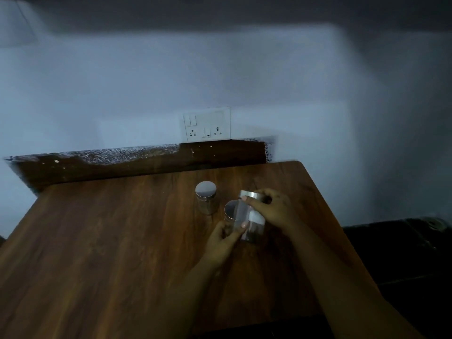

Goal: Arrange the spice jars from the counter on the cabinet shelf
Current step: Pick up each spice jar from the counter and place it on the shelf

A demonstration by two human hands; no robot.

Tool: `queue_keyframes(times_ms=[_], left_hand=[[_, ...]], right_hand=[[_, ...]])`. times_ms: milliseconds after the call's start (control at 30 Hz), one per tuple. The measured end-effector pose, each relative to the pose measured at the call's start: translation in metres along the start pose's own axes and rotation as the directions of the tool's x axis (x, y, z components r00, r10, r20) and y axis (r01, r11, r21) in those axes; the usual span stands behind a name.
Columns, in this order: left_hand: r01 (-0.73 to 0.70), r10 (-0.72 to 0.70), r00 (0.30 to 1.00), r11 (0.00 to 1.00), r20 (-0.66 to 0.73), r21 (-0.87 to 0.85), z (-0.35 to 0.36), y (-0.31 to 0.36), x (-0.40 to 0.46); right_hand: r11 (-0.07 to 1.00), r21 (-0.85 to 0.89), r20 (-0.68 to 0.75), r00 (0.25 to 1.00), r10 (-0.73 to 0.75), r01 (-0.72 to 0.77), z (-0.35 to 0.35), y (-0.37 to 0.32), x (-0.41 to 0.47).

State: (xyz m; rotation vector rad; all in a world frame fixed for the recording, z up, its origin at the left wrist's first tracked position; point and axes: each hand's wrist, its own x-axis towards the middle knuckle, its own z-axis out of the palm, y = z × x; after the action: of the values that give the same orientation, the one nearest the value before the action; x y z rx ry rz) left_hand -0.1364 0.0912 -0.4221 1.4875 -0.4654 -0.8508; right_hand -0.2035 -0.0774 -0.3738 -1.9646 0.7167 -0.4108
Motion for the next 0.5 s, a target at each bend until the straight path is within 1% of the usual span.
queue_keyframes(times_ms=[67, 133, 200, 233, 267, 300, 333, 367, 400, 433, 467, 500], left_hand=[[-0.012, 0.012, 1.0, 1.0, -0.012, -0.015, 0.001, 0.002, -0.001], [-0.032, 0.032, 0.999, 0.999, -0.013, -0.017, 0.004, 0.004, -0.003], [-0.106, 0.113, 0.992, 0.989, -0.058, 0.105, 0.008, 0.005, -0.005], [-0.14, 0.157, 0.983, 0.974, -0.089, 0.178, 0.009, 0.006, -0.005], [-0.162, 0.187, 0.976, 0.965, -0.108, 0.207, 0.01, 0.007, -0.005], [-0.167, 0.186, 0.977, 0.972, -0.104, 0.166, 0.011, 0.009, -0.004], [-0.143, 0.145, 0.986, 0.989, -0.085, 0.025, 0.011, 0.012, -0.004], [-0.086, 0.08, 0.996, 0.983, -0.044, -0.163, 0.008, 0.015, -0.003], [-0.004, 0.015, 0.999, 0.938, 0.029, -0.345, 0.004, 0.018, -0.003], [0.089, -0.036, 0.992, 0.878, 0.121, -0.471, -0.001, 0.022, -0.004], [0.16, -0.062, 0.978, 0.839, 0.201, -0.521, -0.006, 0.025, -0.006], [0.186, -0.065, 0.968, 0.834, 0.242, -0.519, -0.008, 0.027, -0.008]], right_hand=[[1.0, 0.021, -0.015, 1.0, 0.0, 0.001, 0.004, -0.008, -0.003], [1.0, 0.011, 0.019, 1.0, 0.007, -0.007, 0.005, -0.014, -0.005], [0.999, -0.021, 0.049, 0.998, 0.038, -0.037, 0.006, -0.017, -0.006], [0.999, -0.027, 0.043, 0.998, 0.048, -0.047, 0.007, -0.017, -0.006], [0.999, -0.015, 0.02, 0.998, 0.052, -0.051, 0.007, -0.017, -0.006], [0.998, 0.023, -0.006, 0.998, 0.056, -0.056, 0.007, -0.017, -0.006], [0.994, 0.086, -0.016, 0.998, 0.065, -0.063, 0.006, -0.017, -0.005], [0.983, 0.168, -0.004, 0.997, 0.079, -0.078, 0.006, -0.017, -0.004], [0.962, 0.254, 0.026, 0.995, 0.1, -0.103, 0.005, -0.017, -0.002], [0.937, 0.323, 0.06, 0.991, 0.122, -0.135, 0.005, -0.017, 0.001], [0.917, 0.366, 0.083, 0.987, 0.138, -0.159, 0.005, -0.017, 0.003], [0.909, 0.382, 0.089, 0.986, 0.144, -0.168, 0.006, -0.018, 0.006]])
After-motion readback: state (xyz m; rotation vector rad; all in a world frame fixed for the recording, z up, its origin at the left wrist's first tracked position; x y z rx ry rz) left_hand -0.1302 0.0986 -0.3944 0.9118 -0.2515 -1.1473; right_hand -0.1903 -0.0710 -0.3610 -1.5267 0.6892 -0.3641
